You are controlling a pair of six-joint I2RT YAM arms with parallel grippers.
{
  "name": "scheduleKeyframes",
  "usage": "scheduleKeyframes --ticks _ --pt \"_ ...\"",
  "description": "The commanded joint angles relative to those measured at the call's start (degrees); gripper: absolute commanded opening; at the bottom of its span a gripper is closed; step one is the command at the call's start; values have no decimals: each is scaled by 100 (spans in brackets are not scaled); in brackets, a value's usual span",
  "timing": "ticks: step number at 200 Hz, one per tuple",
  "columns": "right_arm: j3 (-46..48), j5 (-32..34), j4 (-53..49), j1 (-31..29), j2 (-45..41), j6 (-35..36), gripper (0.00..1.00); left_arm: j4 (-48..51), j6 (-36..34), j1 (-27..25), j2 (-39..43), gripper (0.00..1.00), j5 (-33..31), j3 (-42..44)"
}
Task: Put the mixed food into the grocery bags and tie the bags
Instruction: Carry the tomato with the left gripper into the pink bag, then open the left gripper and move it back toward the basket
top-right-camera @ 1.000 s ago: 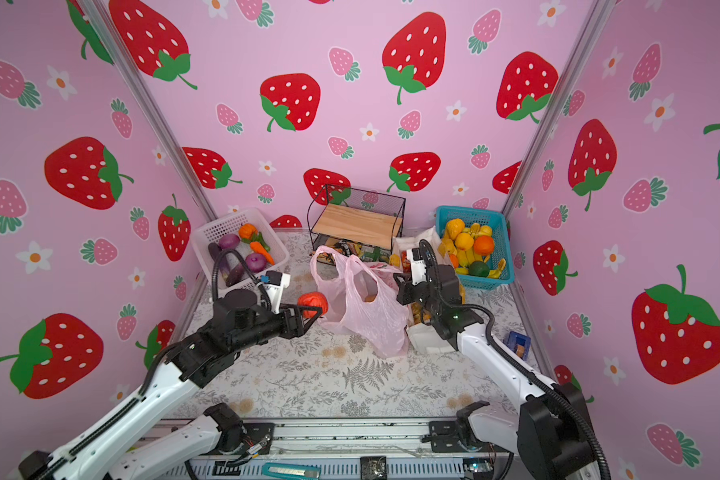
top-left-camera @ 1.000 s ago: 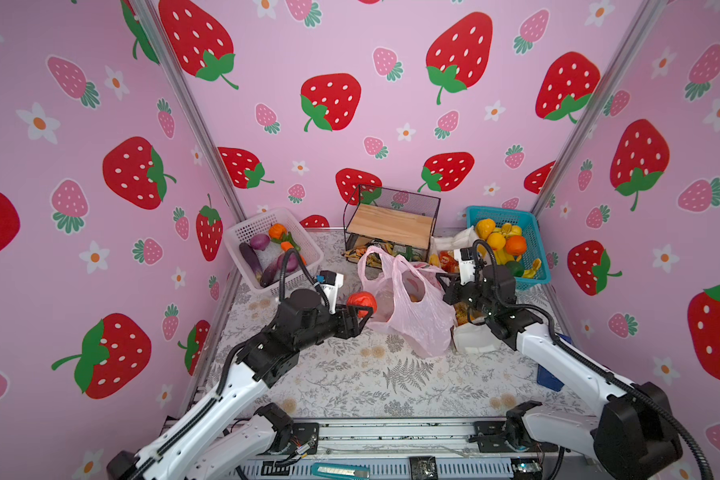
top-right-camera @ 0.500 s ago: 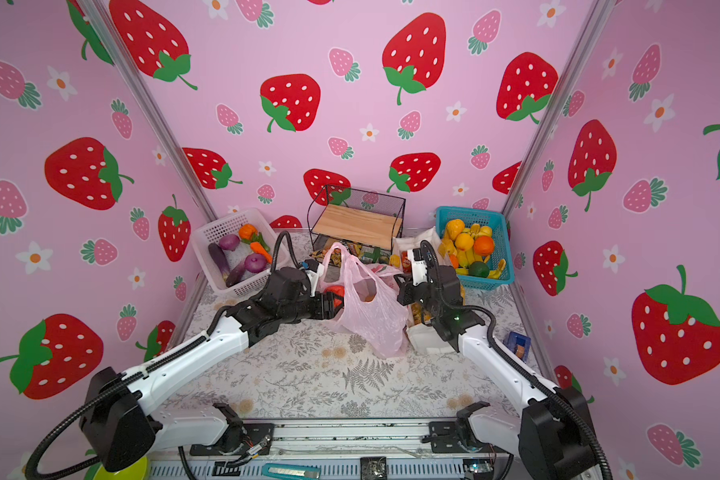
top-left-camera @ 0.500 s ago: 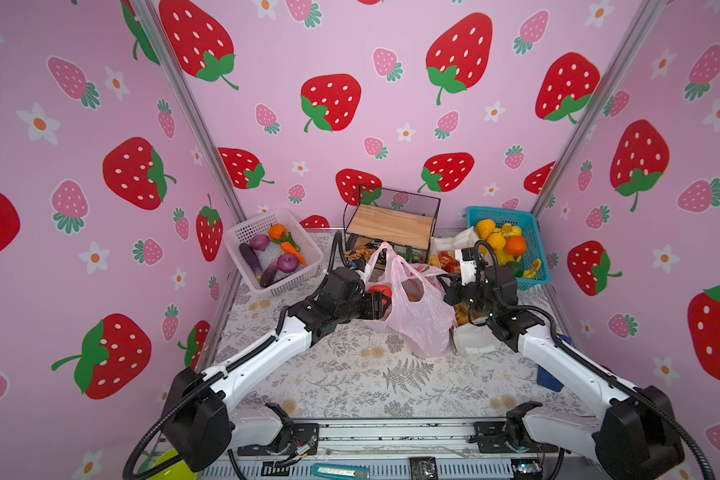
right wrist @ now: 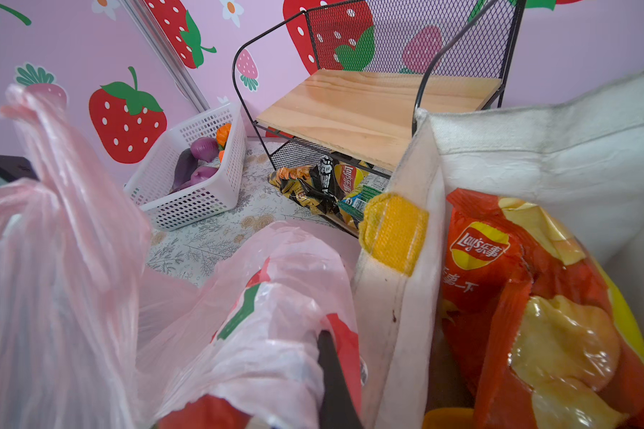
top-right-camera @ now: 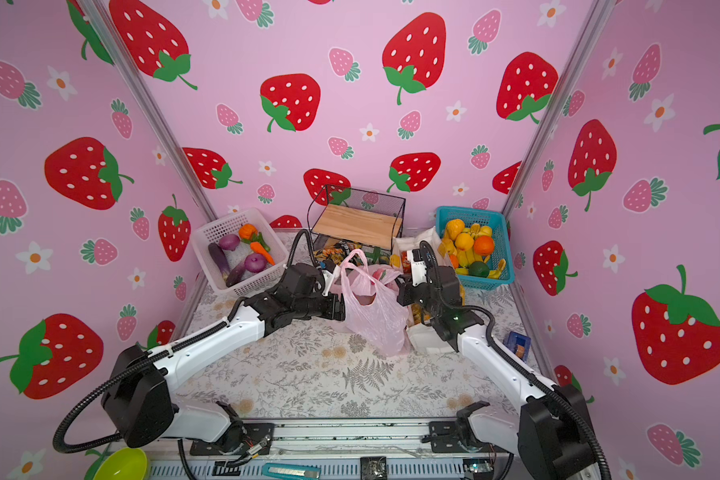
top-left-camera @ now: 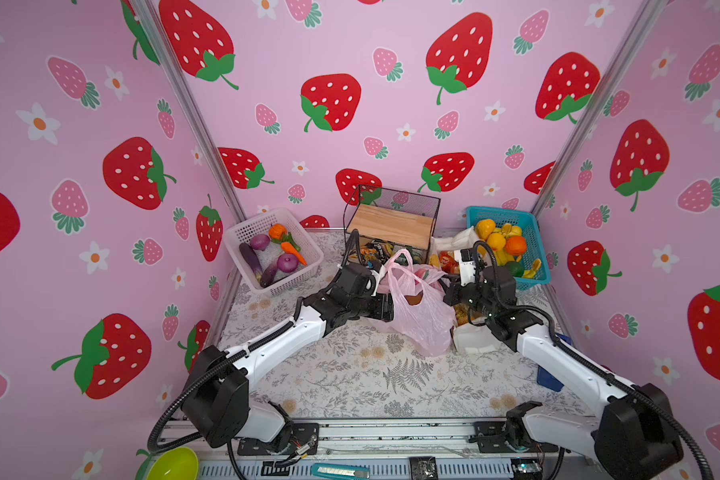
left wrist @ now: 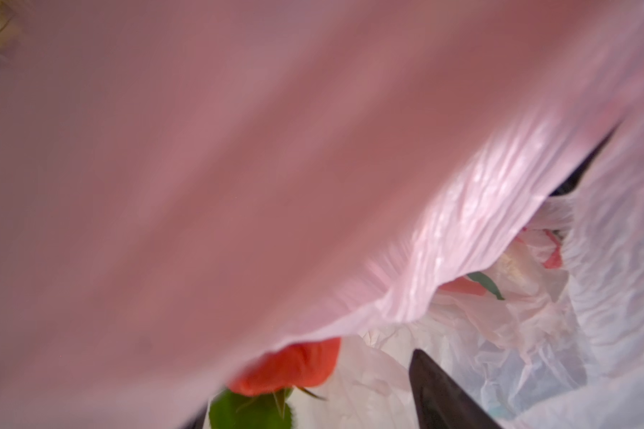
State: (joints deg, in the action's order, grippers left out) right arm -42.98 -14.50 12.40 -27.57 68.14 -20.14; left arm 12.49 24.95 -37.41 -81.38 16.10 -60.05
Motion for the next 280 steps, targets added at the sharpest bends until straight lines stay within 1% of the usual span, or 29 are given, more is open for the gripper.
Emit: scheduleKeyframes --ticks 1,22,45,74,90,119,127,134,142,154,172,189,200,205,232,239,252,280 --pt "53 11 116 33 33 -16 0 127 -227 -5 236 88 41 -243" --pt "53 26 115 33 44 -7 0 271 -339 5 343 88 16 -255" --pt "53 48 96 33 26 8 0 474 -525 99 599 86 64 -208" --pt "53 67 100 33 46 9 0 626 -620 474 1131 81 500 90" --pt "53 70 112 33 52 9 0 602 -485 833 1480 78 919 374" --pt "53 72 120 33 78 1 0 288 24 1855 2079 75 2356 915" --pt "53 66 123 33 90 1 0 228 232 2156 2216 75 2503 1011" --pt "51 63 130 33 96 -3 0 230 392 2376 2308 74 2493 1066" --pt "53 62 128 33 104 -4 0 290 546 2621 2388 74 2340 1090" --pt "53 62 124 33 109 -7 0 398 783 2977 2434 77 1852 1052" --pt "53 60 131 33 96 -7 0 496 1116 3408 2296 79 869 873" --pt "70 27 165 33 95 -31 0 284 1166 3509 1903 82 -162 624" --pt "57 -8 177 32 97 -42 0 337 954 3513 1468 83 -764 268" --pt "62 -40 175 33 81 -47 0 428 829 3517 1239 84 -1142 52" --pt "88 -31 178 33 -44 -58 0 992 -53 3622 -141 89 -2591 -1157" --pt "97 -43 181 33 -71 -60 0 1084 -205 3686 -496 90 -2817 -1407" --pt "100 -70 191 33 -86 -75 0 1289 -454 3840 -1128 93 -2937 -1899" --pt "106 -125 202 33 -94 -95 0 1958 -870 4113 -2408 94 -2896 -3120"
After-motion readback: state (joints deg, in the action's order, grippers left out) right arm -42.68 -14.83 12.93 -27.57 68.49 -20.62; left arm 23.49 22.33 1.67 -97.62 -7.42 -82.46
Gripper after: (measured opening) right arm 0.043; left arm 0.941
